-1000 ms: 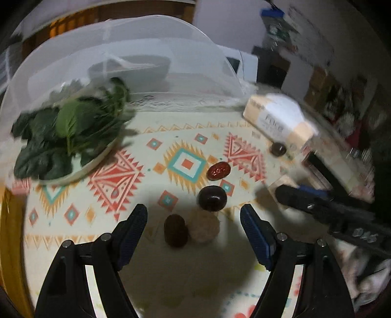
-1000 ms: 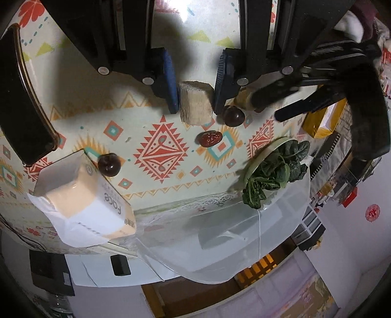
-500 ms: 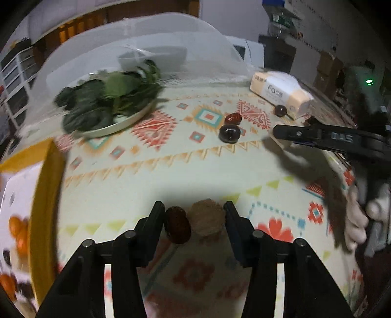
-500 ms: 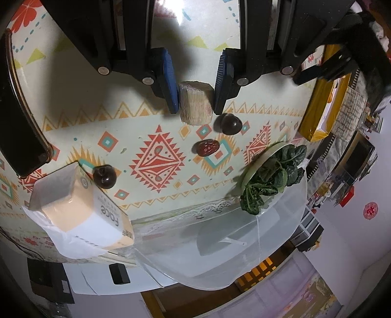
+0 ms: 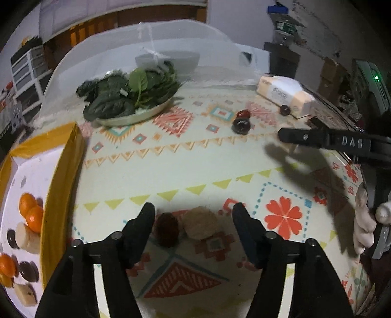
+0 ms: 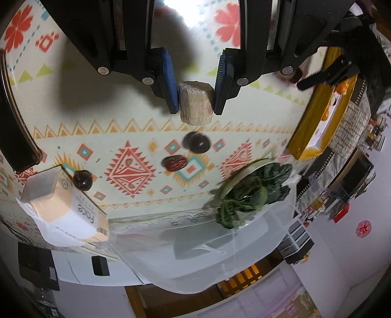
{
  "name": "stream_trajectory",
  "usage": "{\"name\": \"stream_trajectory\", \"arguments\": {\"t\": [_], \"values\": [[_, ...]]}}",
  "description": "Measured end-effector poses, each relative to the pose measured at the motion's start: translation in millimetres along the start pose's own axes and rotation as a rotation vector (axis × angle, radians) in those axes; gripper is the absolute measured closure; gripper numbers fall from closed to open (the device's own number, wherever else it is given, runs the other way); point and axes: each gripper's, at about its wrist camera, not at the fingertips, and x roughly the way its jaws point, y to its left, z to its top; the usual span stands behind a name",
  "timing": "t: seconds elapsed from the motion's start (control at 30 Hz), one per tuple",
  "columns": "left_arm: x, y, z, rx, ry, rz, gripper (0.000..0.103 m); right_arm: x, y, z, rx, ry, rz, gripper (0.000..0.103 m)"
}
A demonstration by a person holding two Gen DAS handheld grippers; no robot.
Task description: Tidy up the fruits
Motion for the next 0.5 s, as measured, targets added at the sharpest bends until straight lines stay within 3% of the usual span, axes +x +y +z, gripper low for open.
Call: {"name": "stream_trajectory", "arguments": {"t": [0.1, 0.27, 0.43, 0.5], "values": [[-2.5, -12.6, 2.6, 0.09, -0.026, -0.028, 0.031, -7.4, 10.4, -4.5, -0.019, 0.001, -0.003, 0.071], [6.4, -26.1, 4.8, 0.202, 0.007, -0.12, 0.031, -18.6, 23.1, -9.8, -0.036, -0.009, 0.004, 0.071], [20.5, -9.1, 5.2, 0.19, 0.066, -0.078, 0.033, -25.4, 29.8, -13.4, -0.04, -0.013, 0.02, 0.071], [24.2, -3.3, 3.0, 0.177, 0.087, -0.067, 0.041, -25.0, 33.0, -13.8, -0.048, -0.013, 0.022, 0.071]]}}
